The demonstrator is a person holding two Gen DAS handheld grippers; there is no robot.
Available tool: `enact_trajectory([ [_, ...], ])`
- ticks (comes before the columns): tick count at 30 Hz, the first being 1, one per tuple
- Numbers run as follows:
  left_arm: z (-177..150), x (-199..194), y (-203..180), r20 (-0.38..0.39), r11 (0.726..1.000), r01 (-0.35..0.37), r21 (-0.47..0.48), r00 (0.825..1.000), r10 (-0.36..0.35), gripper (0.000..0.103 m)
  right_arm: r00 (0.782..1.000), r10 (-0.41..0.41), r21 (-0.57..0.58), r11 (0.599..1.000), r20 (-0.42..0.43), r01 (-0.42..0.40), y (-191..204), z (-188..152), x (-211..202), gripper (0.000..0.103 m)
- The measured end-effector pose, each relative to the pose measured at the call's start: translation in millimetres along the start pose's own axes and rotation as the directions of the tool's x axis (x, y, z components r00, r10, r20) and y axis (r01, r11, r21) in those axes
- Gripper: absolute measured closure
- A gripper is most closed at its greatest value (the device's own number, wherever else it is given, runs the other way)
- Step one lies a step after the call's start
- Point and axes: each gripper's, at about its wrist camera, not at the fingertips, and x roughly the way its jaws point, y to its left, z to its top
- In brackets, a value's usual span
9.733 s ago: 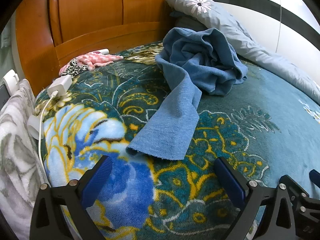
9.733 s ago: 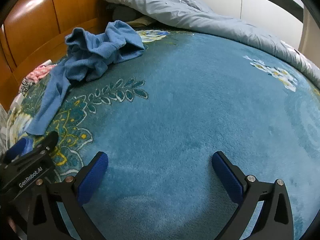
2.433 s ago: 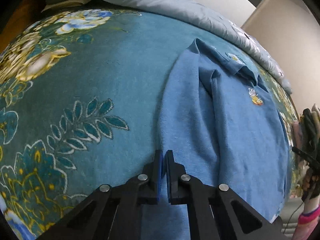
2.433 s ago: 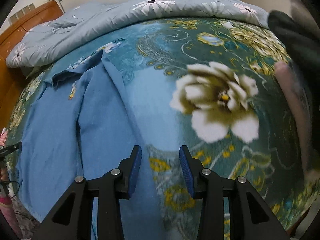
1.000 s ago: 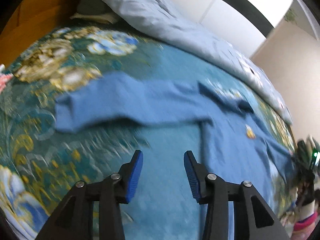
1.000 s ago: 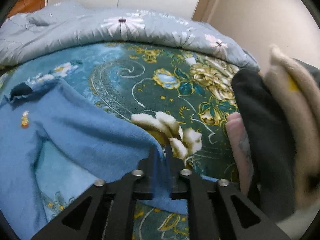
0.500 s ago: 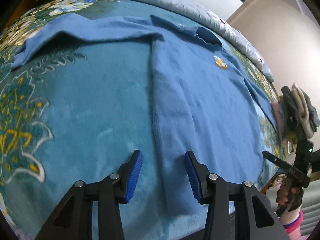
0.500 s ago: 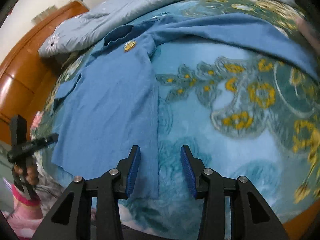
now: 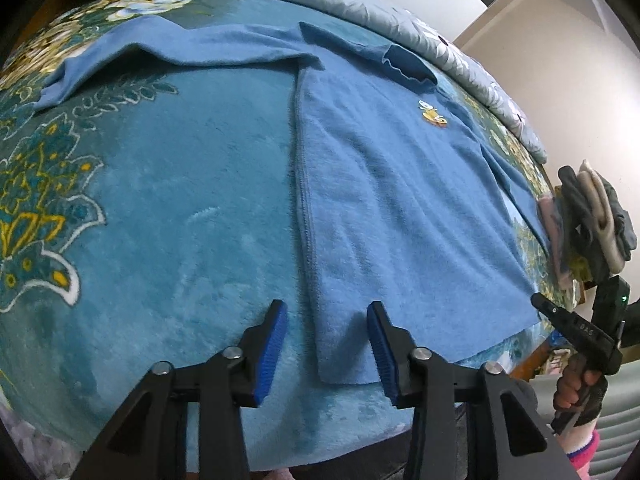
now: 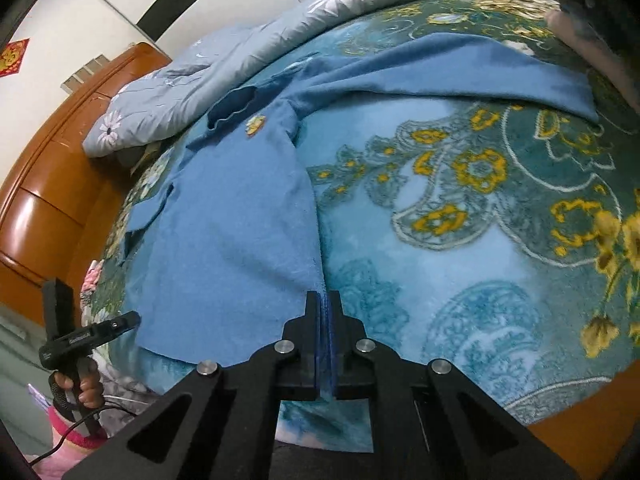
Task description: Fold clothes
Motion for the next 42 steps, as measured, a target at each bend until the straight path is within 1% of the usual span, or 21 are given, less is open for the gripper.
enact_trajectory([
  [1,-0.1,1.4,-0.9,-0.002,1.000,0.001,-0.002,1.000,-0.001,0.090,1.000,0.001,0.011,1.000,0.000,-0.001,-2.2,-0.9,0.3,0.100],
  [2,-0.7,2.5,-1.3,-0.002,1.000,-0.004,-0.004,1.000,0.004,0.094,1.000,-0.007,0.018,1.000,0.003,0.007,-4.2,-1.3,-0.6,0.100],
  [4,-2.9,3.0,-1.2,0.006,1.000,-0.021,-0.005,1.000,0.021,0.097,1.000,-0.028,0.030,0.999,0.012,0.027,-7.9,-1.7,-3.2,0.101],
  [7,-6.6,-0.9,0.6,0.016,1.000,-0.025,-0.005,1.000,0.025,0.097,0.998,-0.049,0.052,0.998,0.025,0.047,-15.1,-2.4,-8.3,0.101],
  [9,-6.7,-3.3,4.9,0.017,1.000,-0.008,-0.014,1.000,0.008,0.097,0.998,-0.048,0.061,0.997,0.035,0.046,-23.5,-4.3,-15.4,0.101],
  [10,-5.6,-4.6,7.6,0.019,1.000,0.011,-0.027,1.000,-0.011,0.095,0.998,-0.048,0.064,0.997,0.040,0.045,-26.5,-5.0,-17.4,0.101],
  [12,-3.4,-7.3,13.0,0.023,0.997,0.049,-0.052,0.999,-0.048,0.094,0.998,-0.043,0.076,0.996,0.040,0.040,-31.6,-5.3,-18.2,0.100],
  [14,5.1,-15.8,28.0,0.068,0.993,0.061,-0.103,0.996,-0.054,0.088,0.998,-0.043,0.079,0.996,0.035,0.040,-32.6,-3.9,-14.5,0.100],
  [16,15.3,-25.8,45.4,0.122,0.985,0.069,-0.161,0.991,-0.049,0.073,0.999,-0.043,0.080,0.996,0.026,0.041,-32.5,-2.0,-8.8,0.100],
  [17,20.4,-30.8,54.2,0.150,0.979,0.074,-0.189,0.988,-0.045,0.069,0.999,-0.043,0.079,0.996,0.022,0.041,-33.2,-1.5,-7.2,0.100],
  [18,25.5,-35.8,62.9,0.177,0.973,0.079,-0.217,0.983,-0.041,0.061,0.999,-0.044,0.078,0.996,0.017,0.042,-34.4,-1.4,-6.5,0.100],
  [19,32.8,-40.4,75.9,0.212,0.961,0.093,-0.262,0.977,-0.037,0.058,0.999,-0.046,0.077,0.996,0.013,0.045,-34.8,-0.3,-4.8,0.100],
  [22,59.8,-51.8,120.8,0.327,0.898,0.153,-0.412,0.945,-0.011,0.054,0.998,-0.055,0.072,0.996,0.004,0.054,-33.2,5.3,0.8,0.100],
  [25,90.0,-50.0,153.2,0.391,0.844,0.197,-0.499,0.920,0.017,0.049,0.998,-0.061,0.067,0.996,0.002,0.060,-29.5,13.1,5.8,0.100],
  [29,121.3,-31.3,183.3,0.421,0.752,0.279,-0.598,0.907,-0.002,0.048,0.999,-0.045,0.037,0.998,-0.003,0.045,-10.9,38.3,18.6,0.100],
  [30,126.4,-26.7,185.3,0.422,0.741,0.281,-0.610,0.907,0.003,0.048,0.999,-0.040,0.010,0.999,-0.001,0.040,-0.4,48.5,23.0,0.100],
  [31,130.4,-23.3,185.9,0.423,0.736,0.279,-0.616,0.906,0.011,0.048,0.999,-0.034,-0.020,0.999,0.002,0.034,11.1,59.3,27.5,0.100],
  [34,136.9,-14.5,182.5,0.445,0.746,0.284,-0.602,0.895,0.018,0.048,1.000,-0.009,-0.135,0.991,-0.002,0.009,52.9,95.6,47.7,0.100],
  [36,137.1,-10.4,181.9,0.451,0.750,0.284,-0.598,0.892,0.023,0.048,1.000,0.004,-0.210,0.978,-0.020,-0.008,83.1,122.1,68.6,0.100],
  [40,135.7,-11.8,185.5,0.469,0.757,0.281,-0.590,0.882,0.039,0.048,0.997,-0.057,-0.337,0.941,-0.055,0.035,136.4,168.4,128.1,0.100],
  [42,135.0,-12.5,187.3,0.478,0.761,0.279,-0.586,0.877,0.047,0.048,0.992,-0.080,-0.372,0.927,-0.093,0.040,153.8,184.7,159.5,0.100],
])
